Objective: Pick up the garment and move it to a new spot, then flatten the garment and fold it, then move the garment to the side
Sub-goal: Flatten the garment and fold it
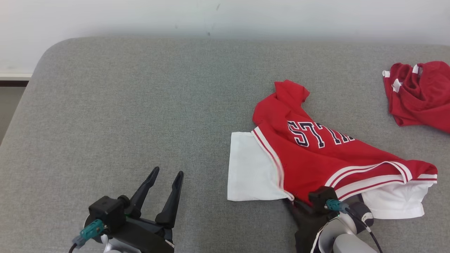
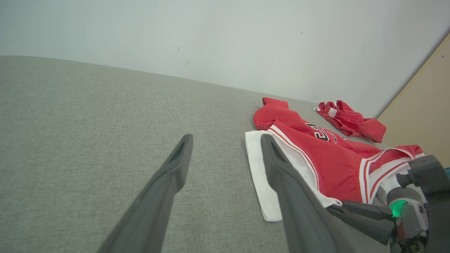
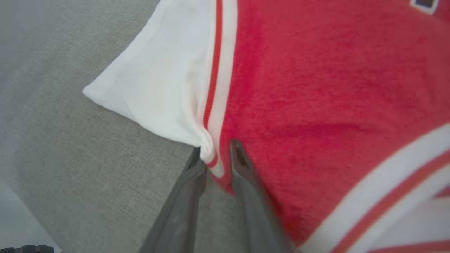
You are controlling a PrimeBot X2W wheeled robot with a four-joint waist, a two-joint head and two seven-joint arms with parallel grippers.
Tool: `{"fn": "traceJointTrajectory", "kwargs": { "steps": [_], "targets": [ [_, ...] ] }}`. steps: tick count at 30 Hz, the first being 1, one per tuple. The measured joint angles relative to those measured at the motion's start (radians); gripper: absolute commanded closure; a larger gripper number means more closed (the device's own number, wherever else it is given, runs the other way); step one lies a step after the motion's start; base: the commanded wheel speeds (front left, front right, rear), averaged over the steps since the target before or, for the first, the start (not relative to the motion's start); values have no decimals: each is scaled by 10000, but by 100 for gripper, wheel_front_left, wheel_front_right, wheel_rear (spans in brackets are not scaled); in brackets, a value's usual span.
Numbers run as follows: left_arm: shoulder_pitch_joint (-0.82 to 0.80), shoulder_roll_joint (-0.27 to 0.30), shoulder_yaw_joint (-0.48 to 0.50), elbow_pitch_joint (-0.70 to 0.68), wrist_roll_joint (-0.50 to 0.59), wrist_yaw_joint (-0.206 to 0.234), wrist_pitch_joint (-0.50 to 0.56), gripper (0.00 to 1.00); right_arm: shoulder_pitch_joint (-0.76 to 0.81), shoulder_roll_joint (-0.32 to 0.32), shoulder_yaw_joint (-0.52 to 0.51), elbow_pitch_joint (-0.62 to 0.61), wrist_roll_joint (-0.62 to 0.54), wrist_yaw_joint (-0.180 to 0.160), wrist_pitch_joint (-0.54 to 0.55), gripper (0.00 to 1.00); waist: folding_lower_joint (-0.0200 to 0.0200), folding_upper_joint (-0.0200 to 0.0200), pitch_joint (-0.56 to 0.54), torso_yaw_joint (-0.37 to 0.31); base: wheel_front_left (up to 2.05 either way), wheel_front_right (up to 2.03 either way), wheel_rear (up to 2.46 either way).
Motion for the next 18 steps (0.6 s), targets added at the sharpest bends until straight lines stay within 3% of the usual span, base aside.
{"fn": "traceJointTrajectory", "kwargs": {
  "steps": [7, 13, 18],
  "targets": [
    [41, 31, 199, 40, 0, 2, 0, 0, -51, 138, -173, -19, 180, 19, -569, 100, 0, 0, -66, -92, 0, 0, 0],
    [159, 86, 359, -6, 0, 15, 0, 0, -71, 148, -627, -1181, 313, 29, -1916, 100, 0, 0, -188, -344, 0, 0, 0],
    [494, 226, 476, -88, 4, 27, 0, 0, -79, -458, -1277, -2495, 330, 13, -2048, 100, 0, 0, -273, -698, 0, 0, 0]
  ]
}}
